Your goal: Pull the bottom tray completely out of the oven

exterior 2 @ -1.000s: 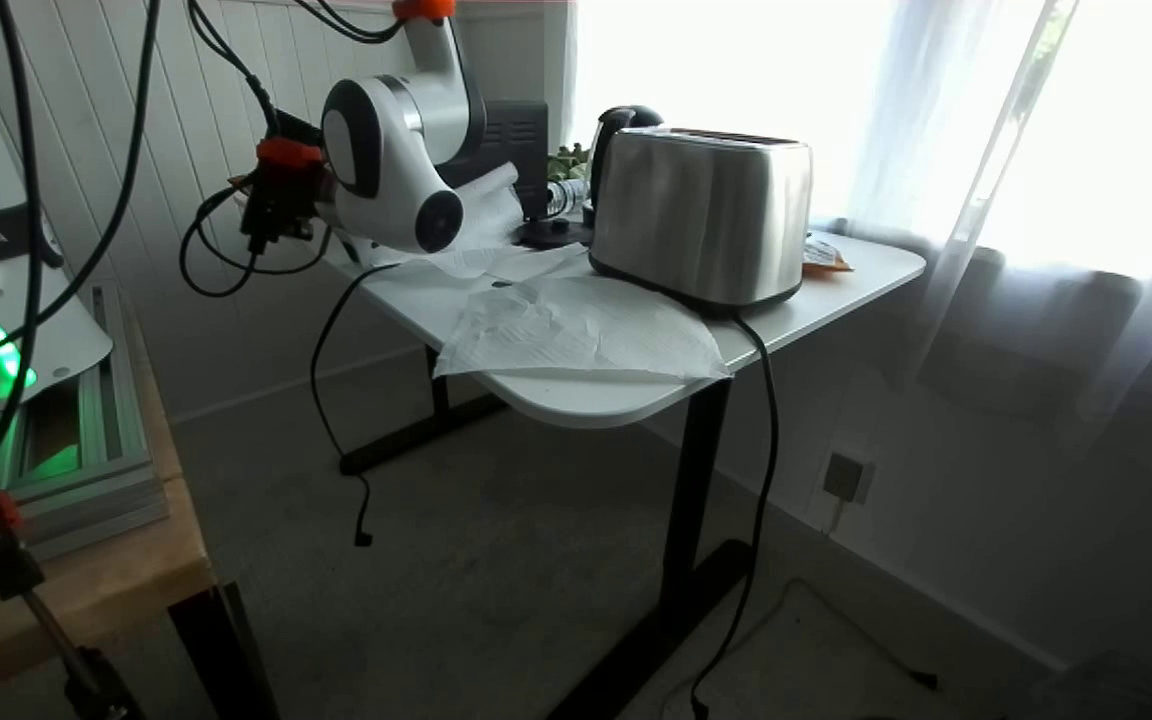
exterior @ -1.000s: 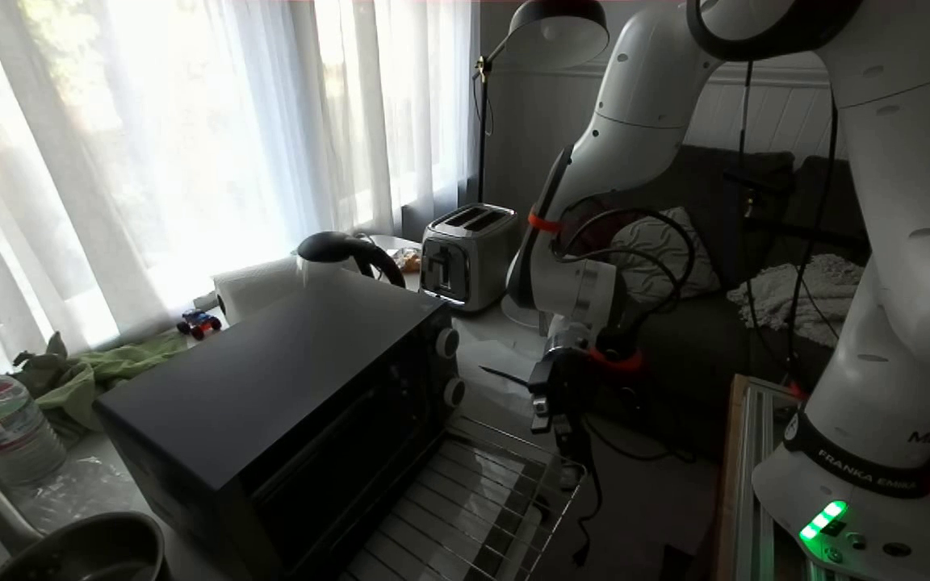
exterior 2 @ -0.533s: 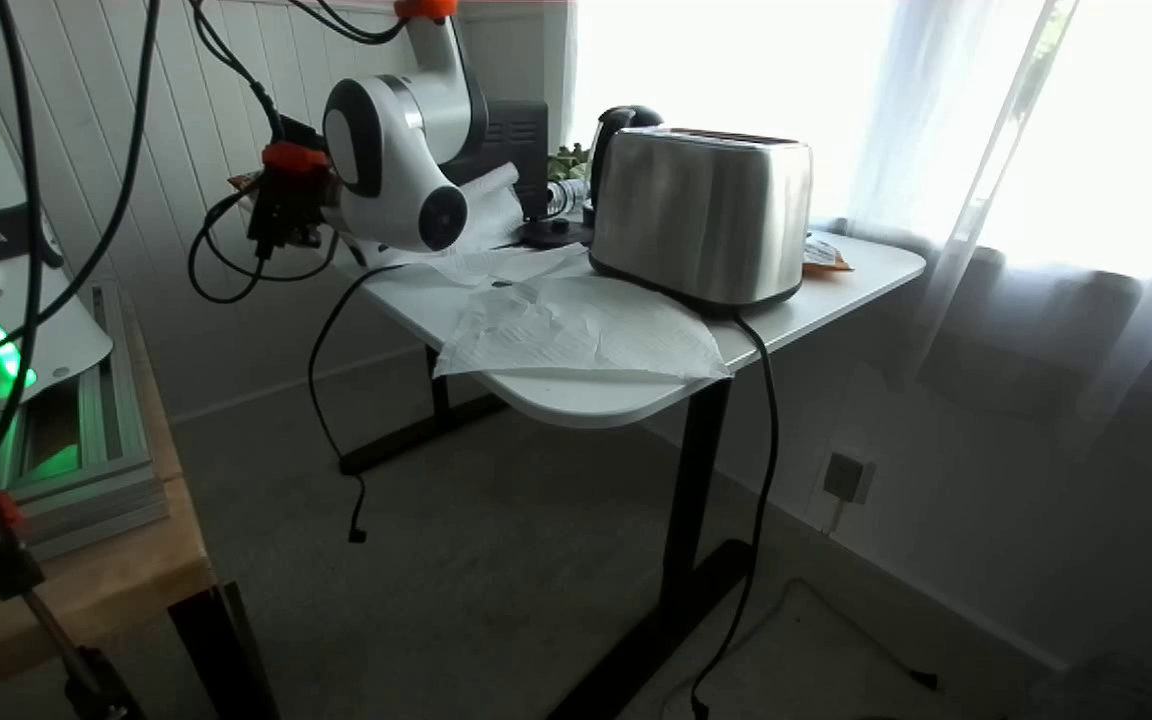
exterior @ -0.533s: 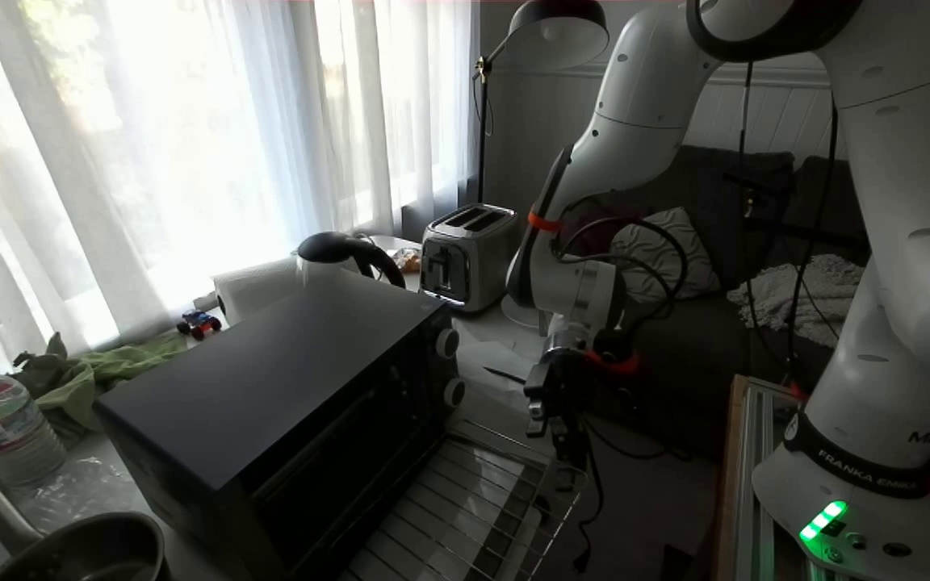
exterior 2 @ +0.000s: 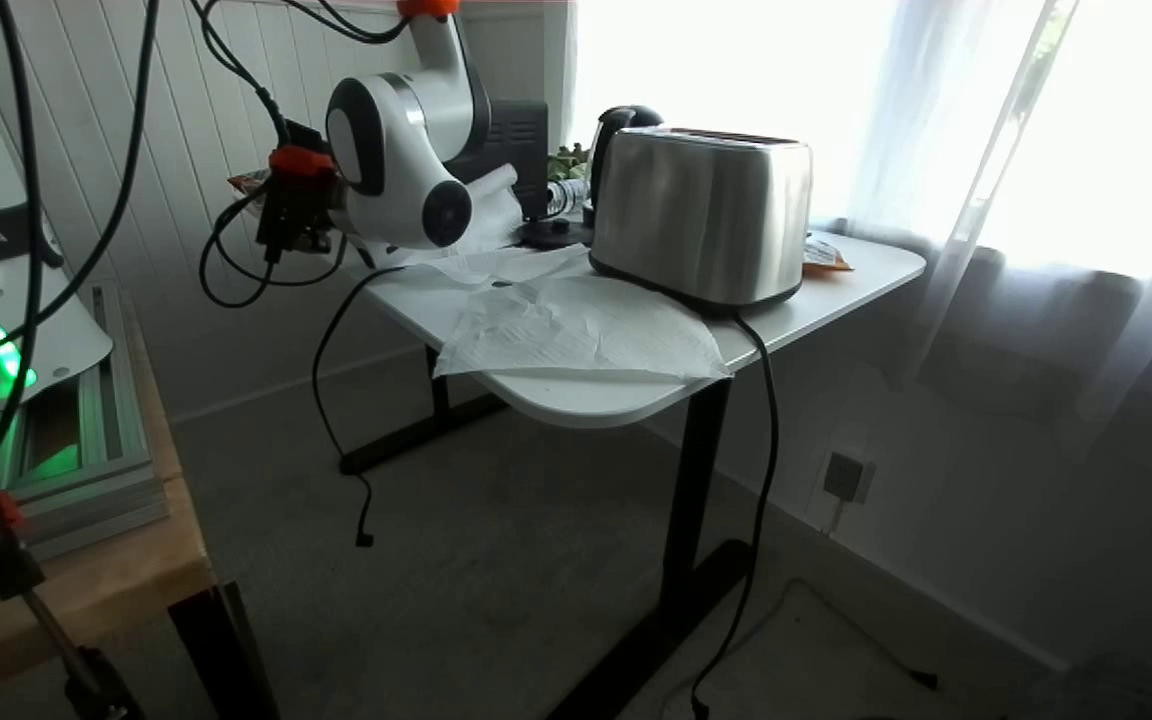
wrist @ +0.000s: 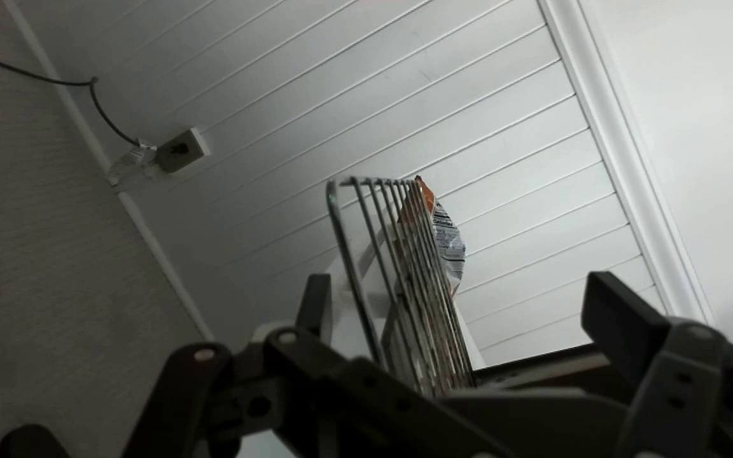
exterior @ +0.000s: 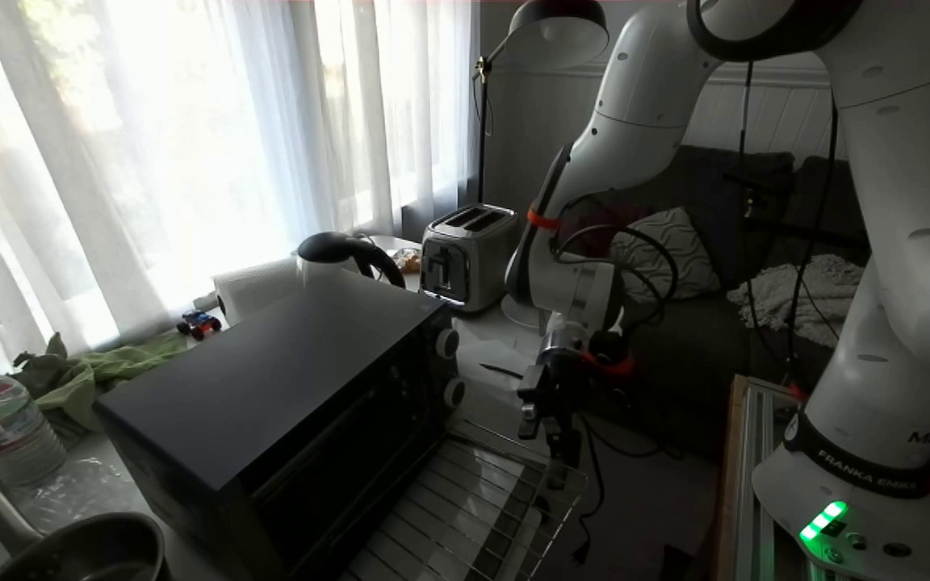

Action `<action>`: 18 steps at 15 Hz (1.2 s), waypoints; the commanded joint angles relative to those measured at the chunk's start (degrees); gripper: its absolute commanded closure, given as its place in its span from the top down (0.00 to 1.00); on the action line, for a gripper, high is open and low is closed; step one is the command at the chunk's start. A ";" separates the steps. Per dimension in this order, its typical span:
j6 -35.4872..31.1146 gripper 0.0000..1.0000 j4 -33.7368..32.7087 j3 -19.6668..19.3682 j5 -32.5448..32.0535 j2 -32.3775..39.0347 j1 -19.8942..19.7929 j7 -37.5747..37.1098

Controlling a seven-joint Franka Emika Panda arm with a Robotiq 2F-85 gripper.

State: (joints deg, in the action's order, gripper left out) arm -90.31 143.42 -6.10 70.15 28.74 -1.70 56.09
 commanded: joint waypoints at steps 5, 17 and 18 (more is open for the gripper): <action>-3.74 1.00 3.77 -2.07 0.12 -7.91 -1.61 1.49; -22.33 1.00 16.30 -3.69 -7.84 -33.29 -2.49 -3.33; -24.10 1.00 17.57 -3.32 -8.83 -35.94 -2.67 -3.89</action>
State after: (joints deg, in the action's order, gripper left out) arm -108.99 154.58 -9.95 65.06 4.01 -3.13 55.40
